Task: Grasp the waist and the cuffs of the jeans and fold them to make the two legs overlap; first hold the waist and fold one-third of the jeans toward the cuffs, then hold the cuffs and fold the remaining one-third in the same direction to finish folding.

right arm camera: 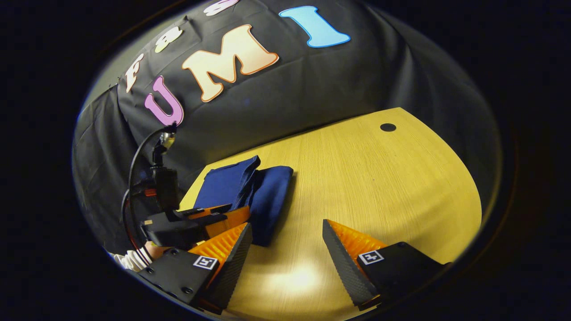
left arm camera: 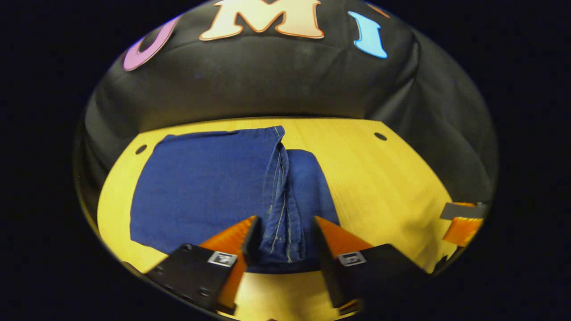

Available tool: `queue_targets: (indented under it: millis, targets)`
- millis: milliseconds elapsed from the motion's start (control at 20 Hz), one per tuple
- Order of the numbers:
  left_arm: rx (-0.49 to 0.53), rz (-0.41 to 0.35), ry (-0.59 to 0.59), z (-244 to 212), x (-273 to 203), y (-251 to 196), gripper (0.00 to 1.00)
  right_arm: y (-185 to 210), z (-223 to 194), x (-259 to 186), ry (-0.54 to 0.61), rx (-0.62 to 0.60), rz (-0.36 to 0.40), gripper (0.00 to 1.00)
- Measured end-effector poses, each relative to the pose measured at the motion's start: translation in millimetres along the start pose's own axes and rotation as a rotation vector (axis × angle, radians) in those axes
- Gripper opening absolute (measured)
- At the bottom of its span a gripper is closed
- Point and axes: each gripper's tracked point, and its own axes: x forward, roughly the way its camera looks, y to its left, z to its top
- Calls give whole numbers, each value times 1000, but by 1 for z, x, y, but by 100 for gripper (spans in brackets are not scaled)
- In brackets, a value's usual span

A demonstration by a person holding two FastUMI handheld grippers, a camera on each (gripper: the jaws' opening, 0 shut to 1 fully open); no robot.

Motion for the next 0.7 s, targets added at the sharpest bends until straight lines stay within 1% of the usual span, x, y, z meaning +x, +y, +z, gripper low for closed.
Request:
queue_targets:
  millis: [50, 100, 200, 300, 450, 500, 550, 650, 700]
  targets:
    - [-26, -5, -6, 0, -10, 1, 78, 2, 0, -3, -6, 3, -1, 99]
    - [-41, 8, -18, 2, -22, 6, 91, 4, -1, -5, -10, 10, -2, 98]
    - [-53, 42, -46, 5, -44, 23, 92, 8, -3, -10, -20, 34, 0, 98]
    - [-64, 57, -74, 7, -66, 36, 93, 10, -5, -13, -28, 55, -4, 98]
    - [-79, 93, -87, 2, -92, 60, 93, 15, -9, -20, -36, 59, -7, 98]
    - [-87, 107, -87, 0, -98, 68, 93, 18, -8, -22, -43, 57, -6, 94]
    - [-97, 120, -88, -2, -104, 74, 93, 20, -8, -23, -48, 58, -2, 98]
    - [-117, 140, -105, -3, -112, 84, 93, 24, -8, -26, -51, 57, 9, 98]
    - [-121, 150, -109, -4, -115, 88, 93, 24, -10, -27, -51, 53, 11, 94]
